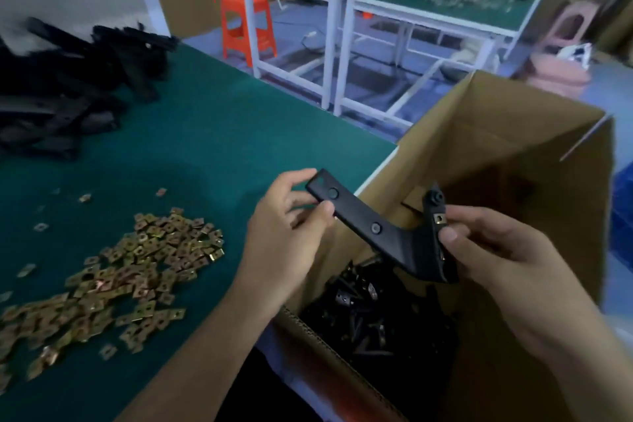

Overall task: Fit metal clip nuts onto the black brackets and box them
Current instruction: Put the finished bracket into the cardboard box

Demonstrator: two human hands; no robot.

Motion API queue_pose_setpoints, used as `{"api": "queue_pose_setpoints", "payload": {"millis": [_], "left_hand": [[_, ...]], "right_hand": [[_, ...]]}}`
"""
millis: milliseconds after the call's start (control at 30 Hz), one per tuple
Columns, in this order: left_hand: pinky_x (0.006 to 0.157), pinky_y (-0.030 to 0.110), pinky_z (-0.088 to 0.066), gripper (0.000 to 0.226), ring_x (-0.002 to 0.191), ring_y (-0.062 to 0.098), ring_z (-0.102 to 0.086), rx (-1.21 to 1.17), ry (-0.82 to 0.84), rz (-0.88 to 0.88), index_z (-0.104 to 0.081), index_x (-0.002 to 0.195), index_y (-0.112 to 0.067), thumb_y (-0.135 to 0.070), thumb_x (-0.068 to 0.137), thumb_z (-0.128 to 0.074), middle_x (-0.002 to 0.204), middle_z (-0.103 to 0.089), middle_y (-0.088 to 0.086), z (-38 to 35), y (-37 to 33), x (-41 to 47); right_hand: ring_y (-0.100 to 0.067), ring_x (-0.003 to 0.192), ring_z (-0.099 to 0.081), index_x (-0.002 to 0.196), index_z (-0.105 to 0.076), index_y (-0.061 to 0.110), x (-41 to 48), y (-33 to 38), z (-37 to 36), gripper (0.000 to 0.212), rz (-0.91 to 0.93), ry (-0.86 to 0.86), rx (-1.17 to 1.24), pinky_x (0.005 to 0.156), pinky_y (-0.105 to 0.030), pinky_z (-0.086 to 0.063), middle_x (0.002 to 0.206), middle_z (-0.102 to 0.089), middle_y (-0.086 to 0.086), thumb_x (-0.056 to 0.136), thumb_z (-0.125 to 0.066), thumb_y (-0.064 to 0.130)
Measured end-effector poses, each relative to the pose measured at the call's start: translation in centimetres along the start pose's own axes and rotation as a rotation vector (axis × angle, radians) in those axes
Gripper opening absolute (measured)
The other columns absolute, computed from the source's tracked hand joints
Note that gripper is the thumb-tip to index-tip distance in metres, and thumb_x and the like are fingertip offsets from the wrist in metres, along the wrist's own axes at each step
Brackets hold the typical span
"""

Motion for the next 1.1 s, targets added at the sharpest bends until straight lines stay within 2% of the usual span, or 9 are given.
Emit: {"api": "queue_pose_setpoints", "payload": {"millis": [133, 300, 500, 700, 767, 833, 900, 1000, 1100], "left_hand": [[0.091, 0.023, -0.055, 0.04, 0.1, 0.004, -0.071, 0.269, 0.102, 0.003, -0.061, 0.131, -0.026, -0.015, 0.094, -0.07, 0.113, -0.072, -0.006, -3.1, 2.5, 0.3], [0.106, 0.027, -0.048, 0.047, 0.12, 0.003, -0.059, 0.479, 0.175, 0.038, -0.056, 0.138, -0.024, -0.01, 0.095, -0.067, 0.131, -0.062, -0.004, -3.8, 4.5, -0.3], [0.088, 0.011, -0.049, 0.034, 0.108, -0.008, -0.063, 0.427, 0.098, -0.038, -0.066, 0.107, -0.037, -0.007, 0.093, -0.063, 0.112, -0.068, -0.017, -1.0, 3.2, -1.3], [0.076, 0.012, -0.052, 0.028, 0.096, 0.004, -0.068, 0.431, -0.267, -0.21, -0.069, 0.102, -0.032, -0.005, 0.095, -0.067, 0.1, -0.071, -0.013, 10.9, -0.4, -3.7], [0.077, 0.01, -0.05, 0.028, 0.094, 0.0, -0.066, 0.485, -0.502, -0.183, -0.068, 0.099, -0.034, -0.006, 0.096, -0.065, 0.099, -0.07, -0.016, 17.5, -0.8, -5.4], [0.081, 0.011, -0.05, 0.028, 0.096, 0.006, -0.066, 0.513, -0.811, -0.132, -0.066, 0.097, -0.029, -0.001, 0.095, -0.062, 0.097, -0.069, -0.011, 24.4, -0.7, -7.7], [0.086, 0.019, -0.049, 0.023, 0.099, 0.022, -0.063, 0.572, -1.07, -0.043, -0.064, 0.102, -0.015, 0.005, 0.094, -0.057, 0.1, -0.066, 0.002, 30.4, -0.2, -10.2], [0.088, 0.037, -0.044, 0.026, 0.102, 0.03, -0.052, 0.629, -1.223, 0.181, -0.054, 0.114, -0.01, 0.006, 0.094, -0.052, 0.113, -0.05, 0.01, 36.6, 1.1, -13.1], [0.081, 0.025, -0.033, 0.033, 0.095, 0.025, -0.048, 0.622, -1.233, 0.238, -0.05, 0.123, -0.011, 0.005, 0.094, -0.051, 0.125, -0.041, 0.011, 39.9, 1.7, -13.6]], "right_hand": [[-0.008, 0.085, -0.073, 0.113, -0.072, 0.032, -0.8, -3.4, 3.9, 0.026, -0.086, -0.03, -0.203, 0.067, -0.018, -0.058, 0.091, -0.075, 0.01, 0.09, -0.07, 0.022], [-0.007, 0.089, -0.071, 0.138, -0.055, 0.031, -0.8, -7.5, 5.6, 0.042, -0.256, 0.084, -0.641, 0.078, -0.031, -0.063, 0.103, -0.069, 0.011, 0.098, -0.063, 0.024], [-0.001, 0.092, -0.066, 0.136, -0.058, 0.033, -1.1, -6.8, 3.6, 0.034, -0.194, 0.131, -0.753, 0.079, -0.023, -0.058, 0.102, -0.068, 0.016, 0.103, -0.055, 0.026], [0.013, 0.091, -0.061, 0.116, -0.061, 0.049, -0.5, -4.3, -2.9, 0.027, -0.036, 0.254, -0.683, 0.061, -0.003, -0.045, 0.096, -0.069, 0.024, 0.097, -0.062, 0.031], [0.023, 0.087, -0.058, 0.103, -0.062, 0.055, -0.6, -3.3, -7.0, 0.03, 0.061, 0.288, -0.613, 0.059, 0.0, -0.043, 0.091, -0.069, 0.031, 0.09, -0.07, 0.03], [0.019, 0.085, -0.062, 0.1, -0.064, 0.059, -1.5, -2.1, -12.3, 0.038, 0.191, 0.391, -0.587, 0.065, -0.002, -0.047, 0.092, -0.068, 0.034, 0.081, -0.075, 0.028], [0.016, 0.086, -0.065, 0.105, -0.068, 0.056, -2.9, -1.0, -18.1, 0.047, 0.341, 0.485, -0.592, 0.073, 0.001, -0.046, 0.09, -0.072, 0.026, 0.073, -0.079, 0.022], [0.02, 0.099, -0.056, 0.115, -0.061, 0.057, -4.9, 0.8, -27.9, 0.054, 0.546, 0.685, -0.562, 0.078, 0.001, -0.042, 0.106, -0.064, 0.032, 0.077, -0.083, 0.024], [0.022, 0.105, -0.043, 0.132, -0.044, 0.057, -7.4, 1.7, -38.8, 0.043, 0.682, 0.927, -0.615, 0.083, -0.001, -0.034, 0.127, -0.045, 0.034, 0.095, -0.061, 0.042]]}}
Point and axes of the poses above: each hand's wrist, its own x-axis towards the middle knuckle, its own z-axis out of the back of the hand, y = z × x, the point moved 4 cm from there along x, towards the middle knuckle
